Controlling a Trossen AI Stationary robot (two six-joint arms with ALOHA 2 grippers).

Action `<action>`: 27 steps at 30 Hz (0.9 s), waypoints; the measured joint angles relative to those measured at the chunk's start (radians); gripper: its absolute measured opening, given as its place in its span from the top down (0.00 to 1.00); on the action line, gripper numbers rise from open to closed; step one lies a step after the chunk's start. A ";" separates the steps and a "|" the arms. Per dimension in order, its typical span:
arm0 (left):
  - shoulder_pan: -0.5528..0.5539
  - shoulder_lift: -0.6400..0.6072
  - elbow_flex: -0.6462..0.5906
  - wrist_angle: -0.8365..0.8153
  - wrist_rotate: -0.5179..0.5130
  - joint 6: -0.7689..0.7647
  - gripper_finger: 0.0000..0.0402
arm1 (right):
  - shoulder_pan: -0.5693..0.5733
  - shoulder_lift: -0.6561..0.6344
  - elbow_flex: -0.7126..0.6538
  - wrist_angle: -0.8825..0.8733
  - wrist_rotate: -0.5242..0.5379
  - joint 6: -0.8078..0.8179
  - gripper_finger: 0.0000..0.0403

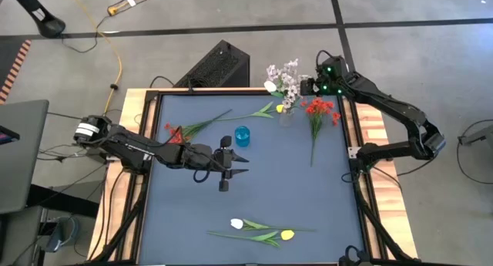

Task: Sort flowers into vase by color
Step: Put the white tulip into the transparent vase

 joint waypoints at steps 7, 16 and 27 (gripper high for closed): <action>0.000 0.000 0.000 -0.001 0.000 0.000 0.69 | 0.000 0.000 0.000 0.053 0.063 0.039 0.96; 0.000 0.000 0.000 -0.009 0.000 -0.003 0.69 | -0.022 0.000 0.000 0.126 0.067 0.068 0.93; 0.000 0.000 0.000 -0.025 0.000 -0.004 0.69 | -0.160 -0.031 0.000 0.165 0.115 -0.061 0.93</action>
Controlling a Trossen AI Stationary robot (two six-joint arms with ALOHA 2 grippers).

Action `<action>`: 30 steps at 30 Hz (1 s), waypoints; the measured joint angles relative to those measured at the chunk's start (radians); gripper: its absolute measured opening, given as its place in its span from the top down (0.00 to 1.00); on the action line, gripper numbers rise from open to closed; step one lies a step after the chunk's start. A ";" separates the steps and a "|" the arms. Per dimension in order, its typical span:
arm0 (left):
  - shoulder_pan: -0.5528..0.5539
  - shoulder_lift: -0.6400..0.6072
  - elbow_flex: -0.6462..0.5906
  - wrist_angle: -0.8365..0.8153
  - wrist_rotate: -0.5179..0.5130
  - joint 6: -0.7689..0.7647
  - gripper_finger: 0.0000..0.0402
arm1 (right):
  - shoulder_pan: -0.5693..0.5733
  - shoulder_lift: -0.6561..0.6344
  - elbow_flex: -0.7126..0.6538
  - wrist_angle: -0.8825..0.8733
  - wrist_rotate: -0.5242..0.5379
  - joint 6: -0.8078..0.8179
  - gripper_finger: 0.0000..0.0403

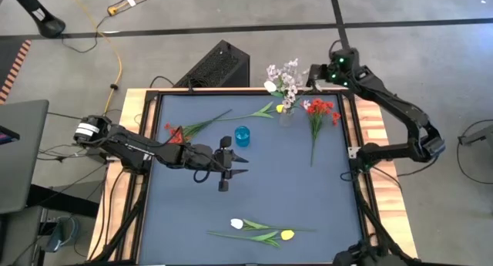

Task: Sort flowers into vase by color
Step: Put the white tulip into the transparent vase

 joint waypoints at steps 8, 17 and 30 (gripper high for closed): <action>0.000 0.000 0.000 -0.001 0.000 0.000 0.69 | -0.088 -0.191 0.000 0.167 -0.102 -0.090 0.94; 0.016 0.000 0.000 0.001 -0.031 0.016 0.69 | 0.161 -0.394 0.001 0.123 -0.518 -0.088 0.95; 0.035 0.000 0.000 0.003 -0.031 0.011 0.69 | 0.960 -0.355 0.000 -0.375 -0.238 -0.159 0.94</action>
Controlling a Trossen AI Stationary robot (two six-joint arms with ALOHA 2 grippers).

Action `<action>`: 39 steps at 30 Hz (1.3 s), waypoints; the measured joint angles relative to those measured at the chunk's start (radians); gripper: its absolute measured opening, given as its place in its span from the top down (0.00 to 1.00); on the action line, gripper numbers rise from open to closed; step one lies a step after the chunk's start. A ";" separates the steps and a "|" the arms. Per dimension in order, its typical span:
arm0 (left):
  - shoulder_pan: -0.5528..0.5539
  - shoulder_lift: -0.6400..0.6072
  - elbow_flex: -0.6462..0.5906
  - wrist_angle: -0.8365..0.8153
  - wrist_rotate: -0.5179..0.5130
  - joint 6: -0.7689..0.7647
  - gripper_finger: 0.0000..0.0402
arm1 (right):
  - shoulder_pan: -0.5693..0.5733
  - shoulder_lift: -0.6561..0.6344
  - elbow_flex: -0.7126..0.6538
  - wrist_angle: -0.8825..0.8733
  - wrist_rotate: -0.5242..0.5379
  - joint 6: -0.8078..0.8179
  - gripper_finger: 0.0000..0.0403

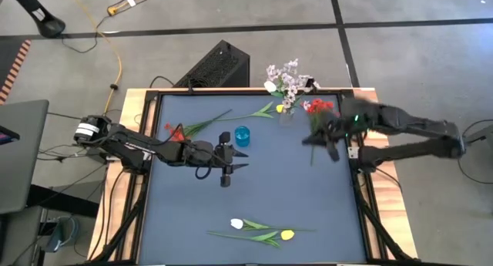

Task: Sort flowers into vase by color
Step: Put the white tulip into the transparent vase

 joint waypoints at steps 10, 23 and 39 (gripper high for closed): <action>0.001 0.000 0.000 -0.008 0.016 -0.040 0.69 | 0.348 0.132 0.000 -0.011 0.229 0.128 0.93; -0.166 0.000 0.011 -0.035 0.128 -0.155 0.69 | 0.546 0.285 -0.180 0.357 0.228 0.039 0.92; -0.216 0.000 0.011 0.013 -0.095 -0.280 0.69 | 0.741 0.512 -0.195 0.398 0.224 0.075 0.89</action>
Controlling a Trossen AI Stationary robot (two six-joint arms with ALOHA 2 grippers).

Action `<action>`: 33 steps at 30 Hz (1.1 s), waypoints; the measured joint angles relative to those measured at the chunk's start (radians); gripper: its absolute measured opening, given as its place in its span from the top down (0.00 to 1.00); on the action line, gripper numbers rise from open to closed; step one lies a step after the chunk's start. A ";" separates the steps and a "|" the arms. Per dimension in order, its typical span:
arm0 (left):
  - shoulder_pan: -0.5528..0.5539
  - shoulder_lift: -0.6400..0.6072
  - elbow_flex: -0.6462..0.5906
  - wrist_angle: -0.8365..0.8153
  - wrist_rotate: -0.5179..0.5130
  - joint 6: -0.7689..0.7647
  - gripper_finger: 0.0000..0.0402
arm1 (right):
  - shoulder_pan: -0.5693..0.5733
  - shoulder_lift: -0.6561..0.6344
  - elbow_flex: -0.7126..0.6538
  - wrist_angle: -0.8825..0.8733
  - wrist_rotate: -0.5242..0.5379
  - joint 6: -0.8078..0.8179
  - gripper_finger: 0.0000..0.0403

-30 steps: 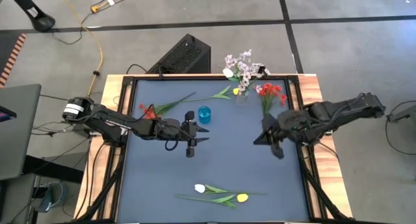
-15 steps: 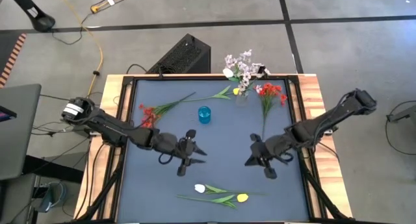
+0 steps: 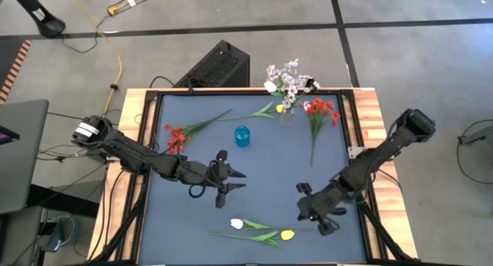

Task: Sort flowers into vase by color
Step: Put the white tulip into the transparent vase

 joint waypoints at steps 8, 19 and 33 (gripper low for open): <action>-0.001 0.000 0.000 -0.012 0.024 0.007 0.69 | -0.053 0.181 0.076 0.072 0.026 0.059 0.89; -0.008 0.000 -0.001 -0.038 0.082 -0.015 0.69 | -0.152 0.422 0.322 0.000 -0.070 0.065 0.76; -0.016 0.000 -0.001 -0.085 0.120 0.009 0.69 | -0.137 0.580 0.412 -0.016 -0.100 0.156 0.54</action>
